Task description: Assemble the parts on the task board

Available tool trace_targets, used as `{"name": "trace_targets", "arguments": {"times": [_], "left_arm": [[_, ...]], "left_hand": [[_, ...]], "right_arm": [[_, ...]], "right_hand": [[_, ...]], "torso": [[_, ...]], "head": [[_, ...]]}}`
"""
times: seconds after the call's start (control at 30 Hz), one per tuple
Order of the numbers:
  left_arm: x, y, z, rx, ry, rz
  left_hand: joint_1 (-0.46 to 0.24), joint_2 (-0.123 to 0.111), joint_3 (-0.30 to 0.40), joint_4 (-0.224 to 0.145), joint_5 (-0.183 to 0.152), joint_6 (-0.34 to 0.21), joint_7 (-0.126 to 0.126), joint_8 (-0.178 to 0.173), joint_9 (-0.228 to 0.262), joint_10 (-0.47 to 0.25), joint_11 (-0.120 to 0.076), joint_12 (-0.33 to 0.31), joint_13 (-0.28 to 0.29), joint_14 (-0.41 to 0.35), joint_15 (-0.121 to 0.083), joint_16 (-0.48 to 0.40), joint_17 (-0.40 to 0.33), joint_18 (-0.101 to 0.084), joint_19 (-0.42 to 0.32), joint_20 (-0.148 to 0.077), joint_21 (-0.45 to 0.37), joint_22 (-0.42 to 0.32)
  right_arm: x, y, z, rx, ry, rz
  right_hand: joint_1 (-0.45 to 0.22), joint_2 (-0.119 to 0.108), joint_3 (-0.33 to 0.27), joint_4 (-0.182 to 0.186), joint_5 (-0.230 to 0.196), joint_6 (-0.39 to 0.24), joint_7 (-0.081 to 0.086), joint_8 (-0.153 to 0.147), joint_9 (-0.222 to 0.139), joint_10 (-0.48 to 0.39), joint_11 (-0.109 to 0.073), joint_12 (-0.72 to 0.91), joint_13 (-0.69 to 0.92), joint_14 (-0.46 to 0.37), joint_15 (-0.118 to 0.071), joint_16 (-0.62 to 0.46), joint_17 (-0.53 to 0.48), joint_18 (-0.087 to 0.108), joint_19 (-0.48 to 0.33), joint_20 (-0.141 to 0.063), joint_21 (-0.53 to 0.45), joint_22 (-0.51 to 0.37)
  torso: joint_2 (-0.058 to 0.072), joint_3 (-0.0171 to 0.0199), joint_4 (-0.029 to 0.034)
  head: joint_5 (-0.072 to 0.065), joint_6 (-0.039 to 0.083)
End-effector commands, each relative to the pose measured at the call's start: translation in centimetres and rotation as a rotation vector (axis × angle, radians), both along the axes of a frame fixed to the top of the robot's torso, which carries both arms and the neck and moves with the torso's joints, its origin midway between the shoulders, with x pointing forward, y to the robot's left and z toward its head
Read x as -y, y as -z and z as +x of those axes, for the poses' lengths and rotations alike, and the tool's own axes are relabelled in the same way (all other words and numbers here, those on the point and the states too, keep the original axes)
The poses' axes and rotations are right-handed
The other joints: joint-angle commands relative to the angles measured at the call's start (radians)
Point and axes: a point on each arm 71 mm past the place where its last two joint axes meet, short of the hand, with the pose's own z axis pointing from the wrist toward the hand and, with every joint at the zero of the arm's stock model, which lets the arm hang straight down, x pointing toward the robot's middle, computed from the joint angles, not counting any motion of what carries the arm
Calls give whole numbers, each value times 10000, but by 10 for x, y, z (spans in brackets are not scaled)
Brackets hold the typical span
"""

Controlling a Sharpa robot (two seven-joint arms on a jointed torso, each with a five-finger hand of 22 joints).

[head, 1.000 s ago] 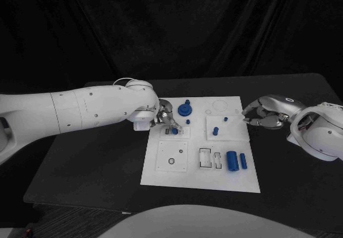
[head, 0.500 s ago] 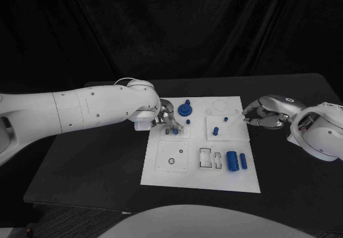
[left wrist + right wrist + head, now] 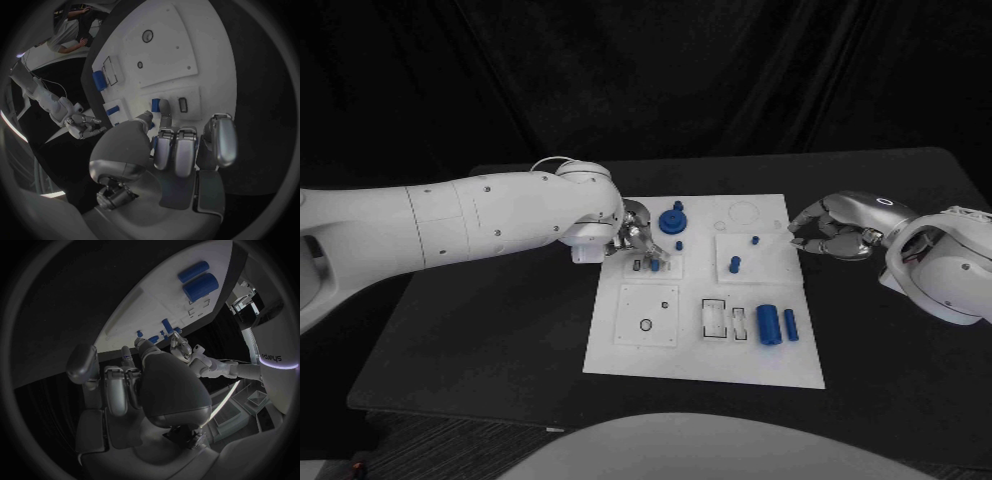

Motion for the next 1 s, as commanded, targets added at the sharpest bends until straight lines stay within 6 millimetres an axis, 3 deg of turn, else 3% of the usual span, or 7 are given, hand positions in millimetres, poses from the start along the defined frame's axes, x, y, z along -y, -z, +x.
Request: {"name": "trace_targets", "arguments": {"times": [0.03,0.1,0.3,0.6,1.0], "left_arm": [[1,0,-2,88,63,-214],[1,-1,-3,164,34,-302],[-1,-4,-7,514,-139,-666],[-6,-12,-12,1744,111,-803],[-6,-12,-18,1917,264,-805]], "left_hand": [[135,-86,-59,-84,32,-117,11,-84,-16,954,-27,8,2564,1038,-59,27,2634,177,-4,-60,12,1801],[-72,-281,-334,57,-120,-215,77,-155,-42,939,27,-6,2551,1038,-22,27,2634,179,-27,-33,-17,1792],[-299,-410,-651,265,-174,-310,127,-210,-49,939,68,-5,2552,1038,11,27,2634,179,-31,-8,-18,1793],[-368,-465,-810,369,-178,-392,152,-228,-28,1007,86,57,2613,1038,25,27,2634,164,14,4,42,1814],[-125,-369,-796,308,-105,-428,142,-220,0,1008,85,58,2614,1038,30,27,2634,163,37,17,59,1818]], "right_arm": [[2,1,0,-38,121,-49],[2,1,0,-39,124,-49],[3,2,0,-43,132,-46],[5,2,-1,-47,163,-47],[5,3,-1,-71,149,-50]], "right_hand": [[17,-93,41,-5,45,12,6,-66,-13,1058,71,26,2630,1021,77,26,2635,63,-67,5,-62,1284],[17,-93,41,-5,45,12,6,-66,-13,1058,71,26,2630,1021,77,26,2635,63,-67,5,-62,1284],[17,-93,41,-5,45,12,6,-66,-13,1058,71,26,2630,1021,77,26,2635,63,-67,5,-62,1284],[7,-106,46,-8,44,11,7,-69,-18,1058,72,26,2630,1021,79,26,2635,65,-73,7,-77,1281],[7,-106,46,-8,44,11,7,-69,-18,1058,72,26,2630,1021,79,26,2635,65,-73,7,-77,1281]], "torso": [[1,-9,1],[3,-8,1],[2,-9,7],[-13,-15,11],[-8,-12,13]], "head": [[2,-1],[5,-1],[-3,-1],[-6,-1],[14,-1]]}}
